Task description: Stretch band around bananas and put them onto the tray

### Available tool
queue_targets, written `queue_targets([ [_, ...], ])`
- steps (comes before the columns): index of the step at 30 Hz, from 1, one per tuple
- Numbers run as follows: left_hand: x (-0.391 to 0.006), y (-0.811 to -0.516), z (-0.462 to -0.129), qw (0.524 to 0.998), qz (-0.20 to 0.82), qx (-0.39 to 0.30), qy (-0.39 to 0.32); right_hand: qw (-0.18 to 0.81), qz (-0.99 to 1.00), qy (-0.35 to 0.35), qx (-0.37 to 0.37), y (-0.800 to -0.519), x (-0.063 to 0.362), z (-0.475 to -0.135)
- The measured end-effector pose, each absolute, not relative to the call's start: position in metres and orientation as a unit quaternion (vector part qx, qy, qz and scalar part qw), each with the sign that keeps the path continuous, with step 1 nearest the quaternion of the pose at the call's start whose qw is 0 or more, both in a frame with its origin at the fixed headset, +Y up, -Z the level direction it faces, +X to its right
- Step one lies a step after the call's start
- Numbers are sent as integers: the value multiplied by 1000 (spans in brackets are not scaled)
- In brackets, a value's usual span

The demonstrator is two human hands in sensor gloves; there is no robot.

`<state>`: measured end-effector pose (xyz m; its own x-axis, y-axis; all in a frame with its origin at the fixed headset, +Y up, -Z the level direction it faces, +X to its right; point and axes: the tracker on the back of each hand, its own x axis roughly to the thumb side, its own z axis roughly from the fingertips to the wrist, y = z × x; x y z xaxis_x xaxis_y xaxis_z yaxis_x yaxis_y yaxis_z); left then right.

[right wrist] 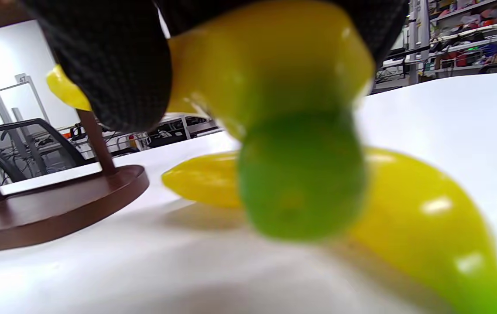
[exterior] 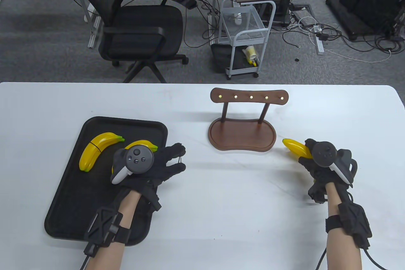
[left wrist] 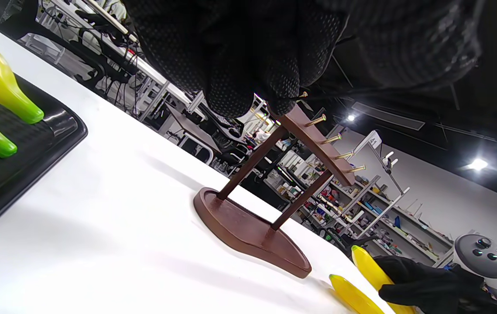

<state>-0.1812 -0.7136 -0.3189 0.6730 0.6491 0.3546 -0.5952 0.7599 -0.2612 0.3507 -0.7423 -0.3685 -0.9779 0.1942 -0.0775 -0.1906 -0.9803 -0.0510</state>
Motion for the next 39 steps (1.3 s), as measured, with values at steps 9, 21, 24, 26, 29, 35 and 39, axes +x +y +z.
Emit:
queue_targets([
  [9,-184,-713,-320,913,343,-60,-213,101,991,-23,-79,-755,373,-373],
  [21,-188,-710,-320,913,346,-55,-210,142,984,-16,-107,-779,384,-372],
  [24,-189,-710,-320,912,347,-53,-210,132,985,-8,-110,-786,384,-373],
  [26,-189,-710,-320,912,348,-53,-210,108,987,-4,-116,-788,383,-374],
  [29,-189,-710,-320,912,347,-54,-211,94,988,4,-119,-788,381,-376],
  [35,-188,-708,-318,910,349,-50,-216,63,991,24,-113,-789,377,-379],
  [39,-187,-708,-319,910,350,-50,-218,41,993,27,-108,-788,372,-380],
])
